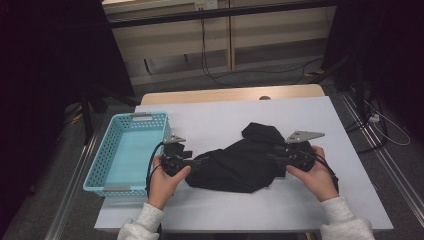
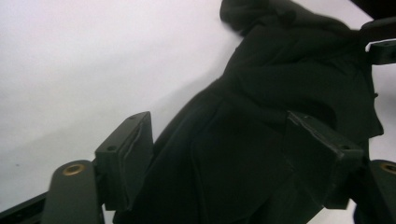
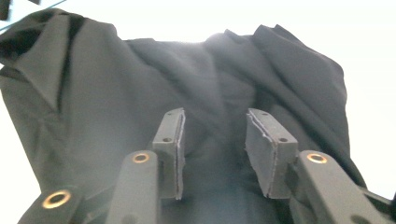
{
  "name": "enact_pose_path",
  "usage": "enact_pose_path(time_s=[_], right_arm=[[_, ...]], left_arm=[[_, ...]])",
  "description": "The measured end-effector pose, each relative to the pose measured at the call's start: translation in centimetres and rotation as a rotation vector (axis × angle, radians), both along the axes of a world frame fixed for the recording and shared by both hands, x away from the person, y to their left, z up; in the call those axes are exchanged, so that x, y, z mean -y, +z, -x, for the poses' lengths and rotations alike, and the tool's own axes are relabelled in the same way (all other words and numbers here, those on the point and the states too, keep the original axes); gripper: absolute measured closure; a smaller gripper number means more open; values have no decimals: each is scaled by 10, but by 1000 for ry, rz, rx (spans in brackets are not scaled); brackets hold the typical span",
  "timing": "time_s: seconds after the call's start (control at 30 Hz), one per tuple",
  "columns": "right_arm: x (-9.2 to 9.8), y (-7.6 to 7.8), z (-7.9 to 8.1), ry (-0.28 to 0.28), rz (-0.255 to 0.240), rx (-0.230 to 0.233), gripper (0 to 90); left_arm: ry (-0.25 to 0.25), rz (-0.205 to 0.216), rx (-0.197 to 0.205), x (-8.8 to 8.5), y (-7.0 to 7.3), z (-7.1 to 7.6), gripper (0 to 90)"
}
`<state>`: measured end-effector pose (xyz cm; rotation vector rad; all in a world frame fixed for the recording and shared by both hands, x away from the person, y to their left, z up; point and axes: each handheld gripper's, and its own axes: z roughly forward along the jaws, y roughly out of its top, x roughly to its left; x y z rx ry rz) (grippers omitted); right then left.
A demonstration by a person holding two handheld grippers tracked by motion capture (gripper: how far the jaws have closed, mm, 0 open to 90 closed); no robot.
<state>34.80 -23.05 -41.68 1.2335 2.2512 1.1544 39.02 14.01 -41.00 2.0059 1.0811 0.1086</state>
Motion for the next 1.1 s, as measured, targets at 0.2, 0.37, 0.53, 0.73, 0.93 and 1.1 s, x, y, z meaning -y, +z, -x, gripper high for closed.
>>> enact_pose_path(time_s=[0.2,0.37,0.53,0.73,0.93,1.1], right_arm=[[-13,3,12,30,22,15,493],[-17,7,23,53,36,27,470],[-14,11,27,50,24,41,427],[-16,4,27,91,13,21,374],[-22,0,28,135,-4,21,312],[-30,-5,31,167,11,17,271]], left_arm=[[15,-3,5,-3,0,1,186],[26,-11,14,-6,1,2,178],[27,-14,18,-6,1,3,169],[25,-18,27,-4,2,3,174],[34,-57,53,-5,4,3,155],[37,-52,54,-7,5,3,145]])
